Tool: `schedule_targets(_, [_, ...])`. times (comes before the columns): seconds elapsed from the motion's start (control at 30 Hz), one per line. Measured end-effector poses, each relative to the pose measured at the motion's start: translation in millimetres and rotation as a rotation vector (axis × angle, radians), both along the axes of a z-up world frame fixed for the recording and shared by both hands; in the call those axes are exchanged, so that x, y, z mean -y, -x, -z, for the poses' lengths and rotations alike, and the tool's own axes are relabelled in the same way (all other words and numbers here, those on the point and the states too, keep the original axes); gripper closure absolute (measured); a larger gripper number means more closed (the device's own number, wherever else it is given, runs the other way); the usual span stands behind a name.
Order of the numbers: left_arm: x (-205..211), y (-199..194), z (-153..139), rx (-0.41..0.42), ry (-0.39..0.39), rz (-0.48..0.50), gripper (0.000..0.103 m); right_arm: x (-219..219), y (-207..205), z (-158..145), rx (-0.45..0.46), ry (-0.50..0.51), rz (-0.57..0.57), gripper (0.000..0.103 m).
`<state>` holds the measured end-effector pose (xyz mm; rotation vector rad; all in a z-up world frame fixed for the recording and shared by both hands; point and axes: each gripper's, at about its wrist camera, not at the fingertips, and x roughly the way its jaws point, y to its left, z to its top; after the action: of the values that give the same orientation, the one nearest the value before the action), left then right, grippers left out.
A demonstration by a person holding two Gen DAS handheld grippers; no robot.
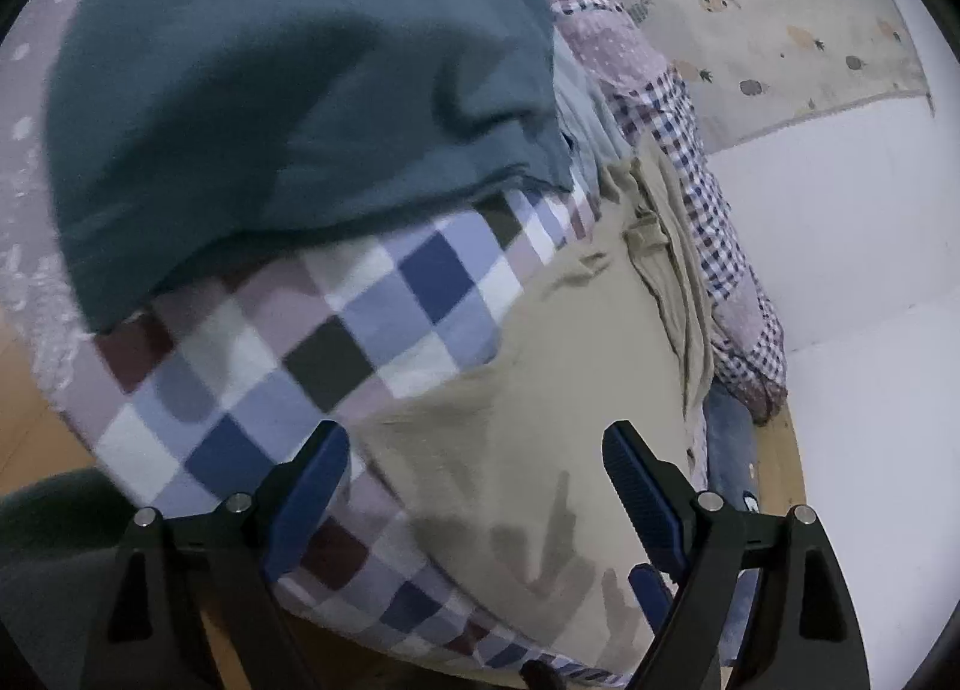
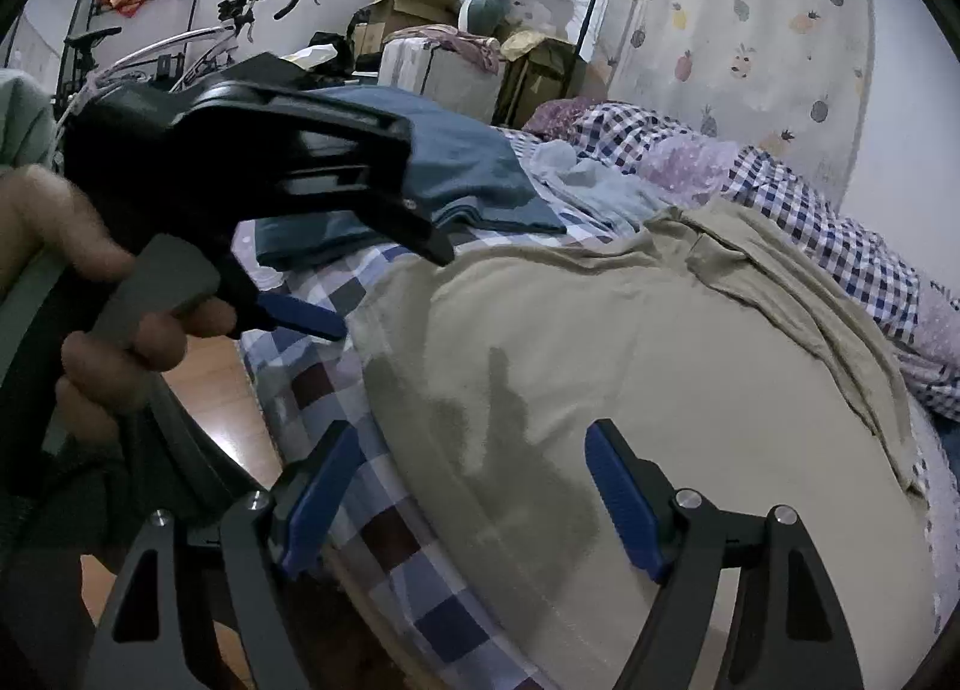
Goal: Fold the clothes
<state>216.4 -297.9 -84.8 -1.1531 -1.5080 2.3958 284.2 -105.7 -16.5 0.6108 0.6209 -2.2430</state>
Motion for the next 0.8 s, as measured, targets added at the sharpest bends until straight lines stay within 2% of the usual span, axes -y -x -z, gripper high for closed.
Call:
schedule_targets(0.37, [-7.9,1.5,-21.1,-0.156,-0.189,0.073,0.014,5.3,15.1,-3.3,-0.006,0.028,0.015,0.022])
schedule_targets(0.6, [-2.8,3.4,-28.5,-0.187,-0.264,0.069,0.014,29.7,18.3,4.9,-0.007,0.011,-0.022,0.022])
schedule_targets(0.8, [-6.1,11.3,-31.0,-0.194,-0.321,0.115,0.014,51.7,20.0,12.9,-0.009,-0.01,-0.057,0.022])
